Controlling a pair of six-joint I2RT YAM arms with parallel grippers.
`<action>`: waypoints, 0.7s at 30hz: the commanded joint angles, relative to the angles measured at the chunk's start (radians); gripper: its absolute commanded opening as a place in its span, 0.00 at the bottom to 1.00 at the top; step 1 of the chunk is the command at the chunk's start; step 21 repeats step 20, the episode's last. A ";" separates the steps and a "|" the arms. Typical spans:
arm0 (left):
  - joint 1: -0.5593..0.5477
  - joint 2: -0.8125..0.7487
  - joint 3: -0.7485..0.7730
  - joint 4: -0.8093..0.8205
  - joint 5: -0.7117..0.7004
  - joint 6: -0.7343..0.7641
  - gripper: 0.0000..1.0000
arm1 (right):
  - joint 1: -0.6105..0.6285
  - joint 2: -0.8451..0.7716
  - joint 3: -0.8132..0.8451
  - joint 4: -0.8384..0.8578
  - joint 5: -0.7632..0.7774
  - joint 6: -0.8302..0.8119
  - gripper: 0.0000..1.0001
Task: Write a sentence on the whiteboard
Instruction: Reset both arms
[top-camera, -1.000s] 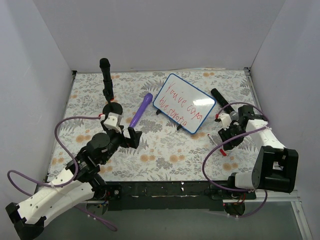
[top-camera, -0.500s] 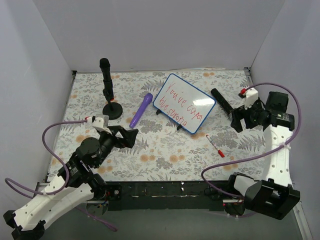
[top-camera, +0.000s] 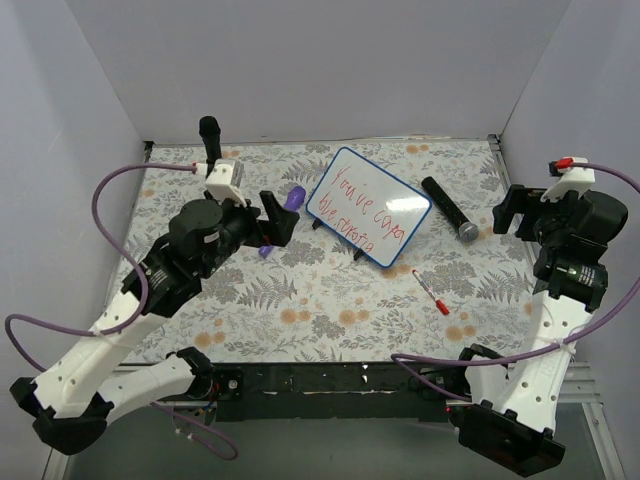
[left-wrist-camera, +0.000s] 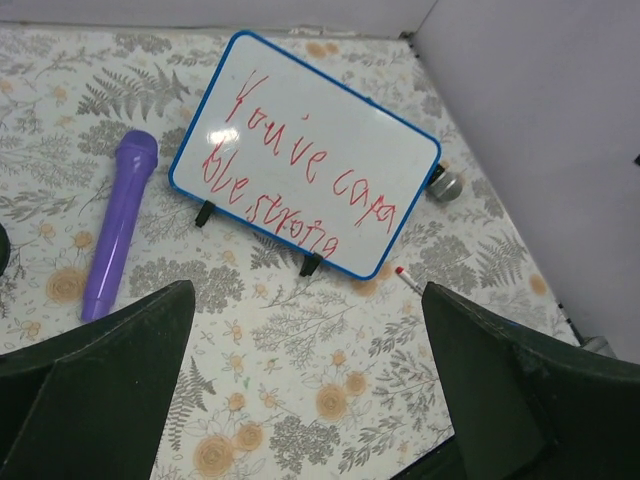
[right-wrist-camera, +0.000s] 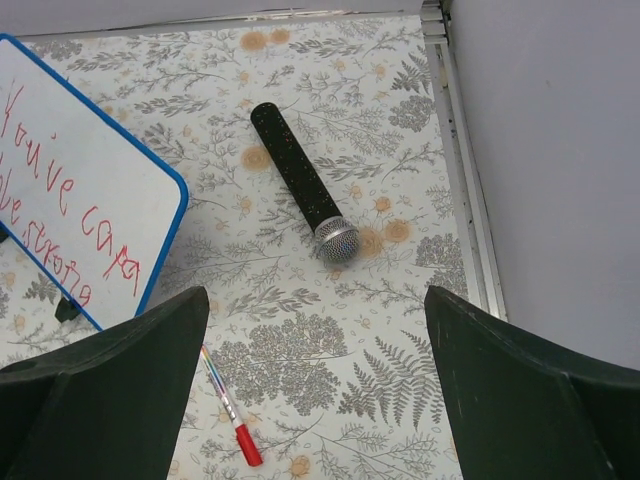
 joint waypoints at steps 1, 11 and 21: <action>0.089 0.091 0.076 -0.033 0.180 0.040 0.98 | -0.002 0.009 0.015 0.056 0.073 0.090 0.96; 0.132 0.091 0.083 -0.008 0.202 0.053 0.98 | -0.002 -0.031 -0.073 0.103 0.075 0.070 0.96; 0.134 0.068 0.048 0.009 0.173 0.060 0.98 | -0.002 -0.050 -0.122 0.140 0.047 0.031 0.96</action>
